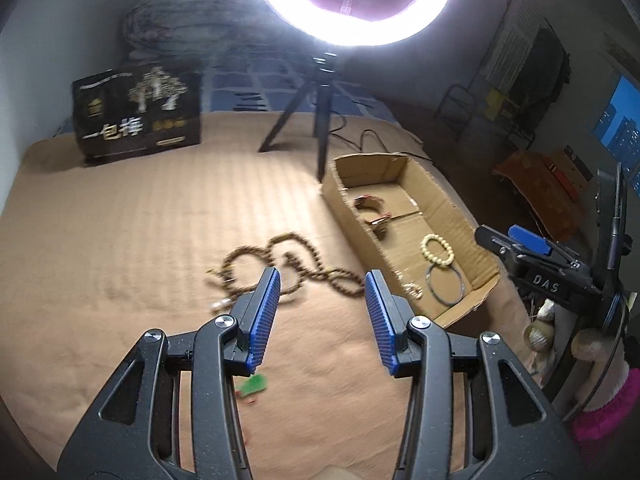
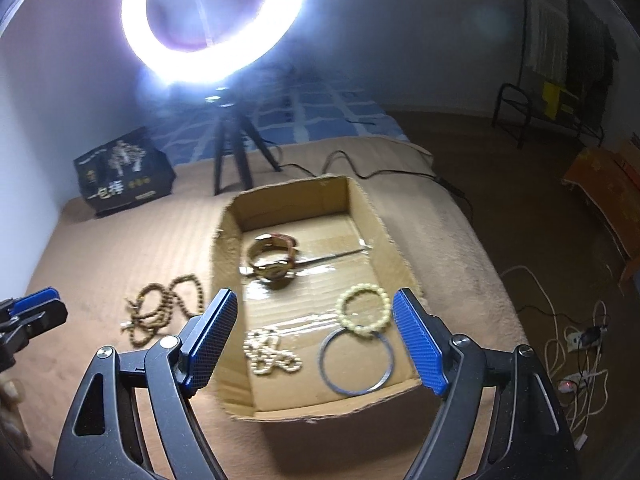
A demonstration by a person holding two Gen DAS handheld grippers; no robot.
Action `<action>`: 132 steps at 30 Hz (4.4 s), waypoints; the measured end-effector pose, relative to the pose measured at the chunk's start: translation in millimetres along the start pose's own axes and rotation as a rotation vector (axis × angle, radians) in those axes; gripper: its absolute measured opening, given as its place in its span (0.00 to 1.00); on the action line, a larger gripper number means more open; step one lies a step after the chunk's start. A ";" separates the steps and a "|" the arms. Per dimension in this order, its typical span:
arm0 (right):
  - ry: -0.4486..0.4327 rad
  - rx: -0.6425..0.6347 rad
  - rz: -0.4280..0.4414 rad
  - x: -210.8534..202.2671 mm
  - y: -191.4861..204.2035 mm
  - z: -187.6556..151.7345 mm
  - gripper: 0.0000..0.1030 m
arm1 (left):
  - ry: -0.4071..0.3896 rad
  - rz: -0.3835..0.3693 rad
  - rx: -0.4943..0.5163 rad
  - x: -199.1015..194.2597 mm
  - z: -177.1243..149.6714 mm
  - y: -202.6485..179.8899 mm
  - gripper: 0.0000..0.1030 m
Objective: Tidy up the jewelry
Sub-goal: 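Move both open tools back toward the green jade pendant and wooden beads, then grasp the green jade pendant with the left tool while the right grasps the wooden bead strand, then lift and carry the pendant in the left tool while the right carries the beads over the box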
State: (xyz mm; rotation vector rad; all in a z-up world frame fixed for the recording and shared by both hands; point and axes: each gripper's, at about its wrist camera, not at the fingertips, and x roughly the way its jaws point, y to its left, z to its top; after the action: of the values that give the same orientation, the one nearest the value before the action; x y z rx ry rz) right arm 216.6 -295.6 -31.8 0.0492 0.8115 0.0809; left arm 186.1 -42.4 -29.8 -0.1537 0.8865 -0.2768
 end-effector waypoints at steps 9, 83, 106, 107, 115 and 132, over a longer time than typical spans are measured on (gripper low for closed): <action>-0.012 -0.095 0.109 -8.0 42.4 -1.5 0.78 | 0.052 0.035 -0.007 -17.9 -28.3 45.1 0.43; 0.423 0.104 0.169 163.5 159.2 -25.2 0.43 | 0.327 -0.002 0.184 82.8 -100.7 50.1 0.17; 0.343 -0.097 0.217 117.0 162.7 -28.5 0.10 | 0.263 0.014 0.080 59.6 -75.7 87.2 0.16; 0.332 -0.098 0.222 110.5 162.4 -27.2 0.10 | 0.254 0.014 0.077 51.0 -80.5 83.9 0.16; 0.261 -0.106 0.260 75.3 154.6 -14.5 0.10 | 0.184 -0.010 0.043 25.2 -62.8 77.1 0.16; 0.112 -0.088 0.314 10.6 125.4 10.2 0.10 | 0.051 -0.080 0.014 -6.6 -18.6 41.1 0.16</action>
State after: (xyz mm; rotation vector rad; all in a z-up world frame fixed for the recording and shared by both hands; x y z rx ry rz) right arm 224.5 -169.9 -23.1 0.0893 0.9067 0.4183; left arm 174.8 -1.6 -46.6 -0.1693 0.9302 -0.3625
